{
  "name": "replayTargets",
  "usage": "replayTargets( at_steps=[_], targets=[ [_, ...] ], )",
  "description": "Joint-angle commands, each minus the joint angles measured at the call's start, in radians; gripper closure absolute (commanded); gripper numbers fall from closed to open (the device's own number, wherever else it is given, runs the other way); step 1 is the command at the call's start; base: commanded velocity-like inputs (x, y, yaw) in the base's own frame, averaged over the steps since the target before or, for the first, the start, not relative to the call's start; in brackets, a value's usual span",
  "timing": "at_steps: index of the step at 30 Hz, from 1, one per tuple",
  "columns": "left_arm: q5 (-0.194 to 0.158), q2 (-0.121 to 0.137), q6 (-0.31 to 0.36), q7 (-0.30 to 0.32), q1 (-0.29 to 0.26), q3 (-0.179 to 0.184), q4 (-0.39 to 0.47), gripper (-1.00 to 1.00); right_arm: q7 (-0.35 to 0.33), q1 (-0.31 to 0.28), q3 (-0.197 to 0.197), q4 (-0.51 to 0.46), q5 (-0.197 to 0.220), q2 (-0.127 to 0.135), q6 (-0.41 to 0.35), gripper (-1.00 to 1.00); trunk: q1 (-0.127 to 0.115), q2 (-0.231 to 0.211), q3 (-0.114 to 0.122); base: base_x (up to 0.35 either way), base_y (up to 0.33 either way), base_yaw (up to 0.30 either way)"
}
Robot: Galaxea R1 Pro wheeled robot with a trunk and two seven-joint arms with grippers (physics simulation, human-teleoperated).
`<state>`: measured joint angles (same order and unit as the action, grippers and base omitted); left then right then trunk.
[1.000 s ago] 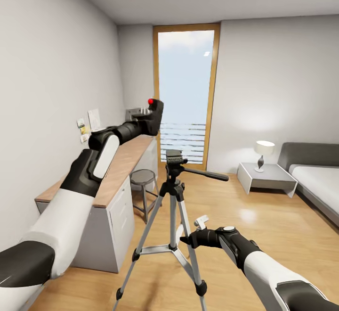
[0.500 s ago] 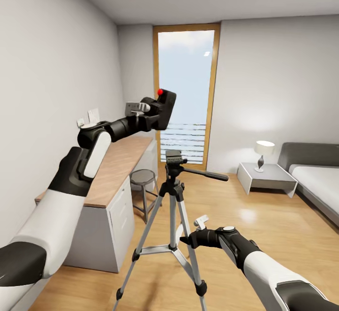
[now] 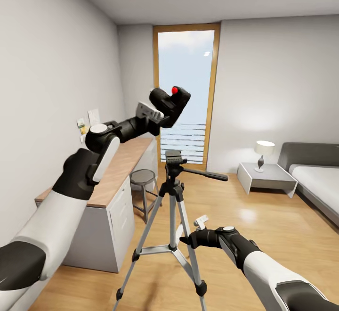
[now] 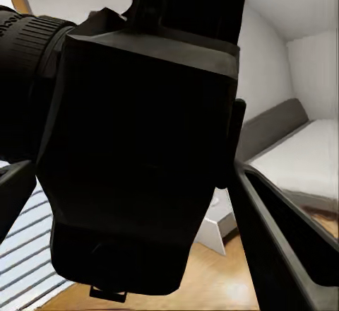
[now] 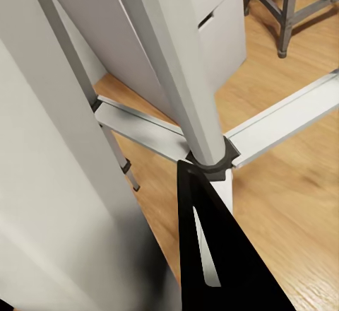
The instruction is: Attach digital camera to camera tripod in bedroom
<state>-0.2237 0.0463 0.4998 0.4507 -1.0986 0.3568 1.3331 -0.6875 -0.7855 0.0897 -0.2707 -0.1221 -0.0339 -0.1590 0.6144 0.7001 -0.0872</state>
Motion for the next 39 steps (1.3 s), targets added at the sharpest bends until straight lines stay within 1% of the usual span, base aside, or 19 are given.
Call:
replayTargets(
  at_steps=[1, 4, 7, 12, 13, 15, 18, 19, 21, 22, 24, 27, 31, 32, 33, 34, 35, 37, 39],
  targets=[
    [-0.003, 0.003, 0.009, 0.006, -0.001, 0.007, 0.000, 1.00, -0.004, 0.000, -0.003, 0.010, -0.020, 0.000, -0.005, 1.00, 0.001, 0.001, -0.002, 0.000, 0.000, 0.000],
    [0.024, 0.010, 0.021, 0.023, -0.001, 0.018, -0.021, 1.00, -0.004, 0.000, -0.002, 0.010, -0.020, -0.001, -0.005, 1.00, 0.001, 0.001, -0.002, 0.000, 0.000, 0.000],
    [0.059, 0.017, 0.072, 0.032, -0.001, 0.020, -0.063, 1.00, -0.004, 0.000, -0.002, 0.010, -0.021, -0.001, -0.005, 1.00, 0.001, 0.001, -0.002, 0.000, 0.000, 0.000],
    [0.114, 0.030, 0.215, 0.040, -0.020, 0.014, -0.063, 1.00, -0.004, 0.000, -0.002, 0.010, -0.021, -0.002, -0.005, 1.00, 0.001, 0.001, -0.002, 0.000, 0.000, 0.000],
    [0.137, 0.038, 0.253, 0.045, -0.044, 0.013, -0.057, 1.00, -0.004, 0.000, -0.002, 0.010, -0.020, -0.002, -0.005, 1.00, 0.001, 0.001, -0.002, 0.000, 0.000, 0.000],
    [0.158, 0.046, 0.280, 0.057, -0.075, 0.012, -0.055, 1.00, -0.004, 0.000, -0.002, 0.010, -0.020, -0.001, -0.005, 1.00, 0.001, 0.001, -0.002, 0.000, 0.000, 0.000],
    [0.189, 0.055, 0.309, 0.124, -0.149, 0.012, -0.065, 1.00, -0.004, 0.000, -0.002, 0.010, -0.019, 0.000, -0.005, 1.00, 0.001, 0.001, -0.002, 0.000, 0.000, 0.000],
    [0.204, 0.057, 0.317, 0.176, -0.189, 0.012, -0.079, 1.00, -0.004, 0.000, -0.002, 0.010, -0.019, 0.000, -0.005, 1.00, 0.001, 0.001, -0.002, 0.000, 0.000, 0.000],
    [0.221, 0.058, 0.322, 0.230, -0.230, 0.011, -0.102, 1.00, -0.004, 0.000, -0.002, 0.010, -0.019, -0.001, -0.005, 1.00, 0.001, 0.001, -0.002, 0.000, 0.000, 0.000],
    [0.247, 0.059, 0.324, 0.281, -0.273, 0.011, -0.138, 1.00, -0.003, 0.000, -0.002, 0.010, -0.019, -0.001, -0.005, 1.00, 0.001, 0.001, -0.002, 0.000, 0.000, 0.000],
    [0.281, 0.059, 0.325, 0.327, -0.316, 0.011, -0.184, 1.00, -0.003, 0.000, -0.002, 0.010, -0.019, -0.001, -0.005, 1.00, 0.001, 0.001, -0.002, 0.000, 0.000, 0.000],
    [0.382, 0.049, 0.322, 0.432, -0.402, 0.011, -0.303, 1.00, -0.003, 0.000, -0.002, 0.010, -0.019, -0.003, -0.005, 1.00, 0.001, 0.001, -0.002, 0.000, 0.000, 0.000],
    [0.460, 0.038, 0.309, 0.526, -0.433, 0.012, -0.352, 1.00, -0.003, 0.000, -0.002, 0.019, -0.021, -0.004, -0.005, 1.00, 0.001, 0.001, -0.002, 0.000, 0.000, 0.000],
    [0.500, 0.034, 0.295, 0.575, -0.442, 0.012, -0.364, 1.00, -0.003, 0.000, -0.002, 0.027, -0.022, -0.004, -0.005, 1.00, 0.001, 0.001, -0.002, 0.000, 0.000, 0.000],
    [0.519, 0.033, 0.285, 0.599, -0.445, 0.012, -0.368, 1.00, -0.003, 0.000, -0.002, 0.030, -0.023, -0.005, -0.005, 1.00, 0.001, 0.001, -0.002, 0.000, 0.000, 0.000],
    [0.555, 0.032, 0.263, 0.647, -0.449, 0.013, -0.374, 1.00, -0.003, 0.000, -0.002, 0.037, -0.024, -0.005, -0.005, 1.00, 0.001, 0.001, -0.002, 0.000, 0.000, 0.000],
    [0.626, 0.031, 0.219, 0.765, -0.454, 0.015, -0.381, 1.00, -0.003, 0.000, -0.002, 0.044, -0.027, -0.006, -0.005, 1.00, 0.001, 0.001, -0.002, 0.000, 0.000, 0.000],
    [0.653, 0.032, 0.209, 0.823, -0.456, 0.019, -0.383, 1.00, -0.003, 0.000, -0.002, 0.046, -0.027, -0.006, -0.005, 1.00, 0.001, 0.001, -0.002, 0.000, 0.000, 0.000],
    [0.666, 0.031, 0.206, 0.848, -0.456, 0.020, -0.383, 1.00, -0.002, 0.000, -0.002, 0.047, -0.027, -0.006, -0.005, 1.00, 0.001, 0.001, -0.002, 0.000, 0.000, 0.000]
  ],
)
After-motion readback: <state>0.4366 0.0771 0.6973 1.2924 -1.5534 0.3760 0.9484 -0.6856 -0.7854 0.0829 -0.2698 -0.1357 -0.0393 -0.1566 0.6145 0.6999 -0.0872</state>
